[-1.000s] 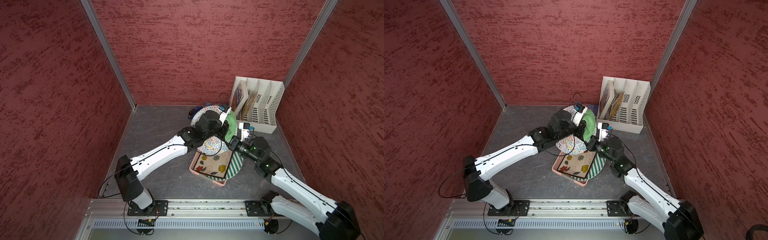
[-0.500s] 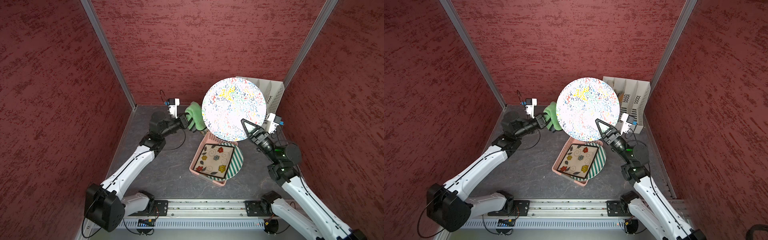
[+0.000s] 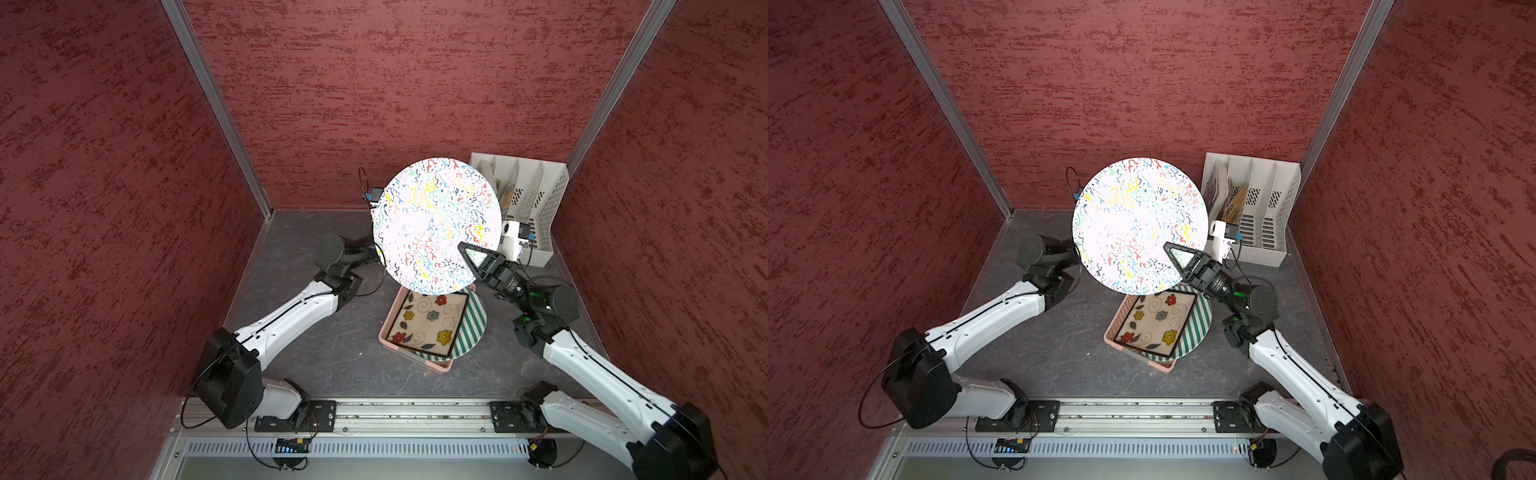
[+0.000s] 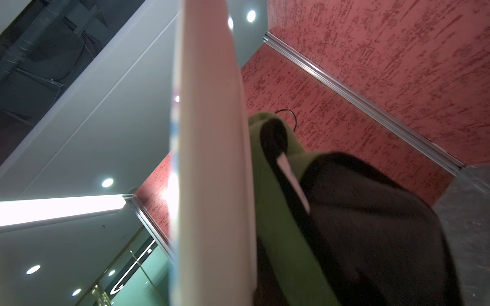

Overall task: Wipe the wet plate dry
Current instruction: Wipe the plate with towel, then place the plate at the center of the board.

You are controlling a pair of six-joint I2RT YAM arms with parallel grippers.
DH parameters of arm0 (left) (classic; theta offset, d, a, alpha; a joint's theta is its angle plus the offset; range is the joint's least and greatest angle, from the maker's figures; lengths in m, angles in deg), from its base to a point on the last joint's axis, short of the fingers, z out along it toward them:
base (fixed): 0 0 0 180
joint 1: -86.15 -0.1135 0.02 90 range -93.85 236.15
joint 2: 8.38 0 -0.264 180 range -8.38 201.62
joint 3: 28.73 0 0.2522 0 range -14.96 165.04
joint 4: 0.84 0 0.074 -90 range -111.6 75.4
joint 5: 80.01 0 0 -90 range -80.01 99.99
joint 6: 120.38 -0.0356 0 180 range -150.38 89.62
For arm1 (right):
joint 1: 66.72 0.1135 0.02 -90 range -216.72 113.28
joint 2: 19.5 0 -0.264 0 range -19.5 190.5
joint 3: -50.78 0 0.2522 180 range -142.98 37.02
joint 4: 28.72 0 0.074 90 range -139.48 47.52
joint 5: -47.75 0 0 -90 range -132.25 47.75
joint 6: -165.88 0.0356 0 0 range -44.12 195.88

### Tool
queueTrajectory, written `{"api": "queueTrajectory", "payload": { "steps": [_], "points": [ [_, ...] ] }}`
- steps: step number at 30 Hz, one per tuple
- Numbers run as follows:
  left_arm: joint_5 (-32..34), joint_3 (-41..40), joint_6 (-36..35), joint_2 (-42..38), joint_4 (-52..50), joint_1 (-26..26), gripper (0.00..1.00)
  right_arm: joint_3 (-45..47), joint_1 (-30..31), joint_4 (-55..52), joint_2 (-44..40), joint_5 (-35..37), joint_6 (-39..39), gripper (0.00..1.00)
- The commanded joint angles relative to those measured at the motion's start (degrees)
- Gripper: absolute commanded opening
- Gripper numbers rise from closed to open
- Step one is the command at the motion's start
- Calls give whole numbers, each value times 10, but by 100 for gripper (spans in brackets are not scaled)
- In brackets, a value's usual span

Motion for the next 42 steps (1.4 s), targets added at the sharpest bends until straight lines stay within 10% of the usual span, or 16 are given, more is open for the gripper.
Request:
{"api": "queueTrajectory", "payload": {
  "steps": [1,5,13,24,40,42],
  "points": [
    [-15,-39,-5,-20,69,15,0,-26,-52,-28,3,87,10,0],
    [20,-132,-36,-88,22,-57,0,-13,-128,-264,-96,198,-48,0],
    [231,-130,-369,-263,-463,-66,0,-2,-142,-687,-287,536,-332,0],
    [236,-146,-391,-262,-497,-76,0,84,-249,-680,-216,397,-302,0],
    [229,-148,-384,-256,-505,-78,0,261,-255,-590,-95,402,-166,0],
    [245,-151,-392,-257,-519,-79,0,262,-255,-612,-91,410,-156,24]
  ]
}}
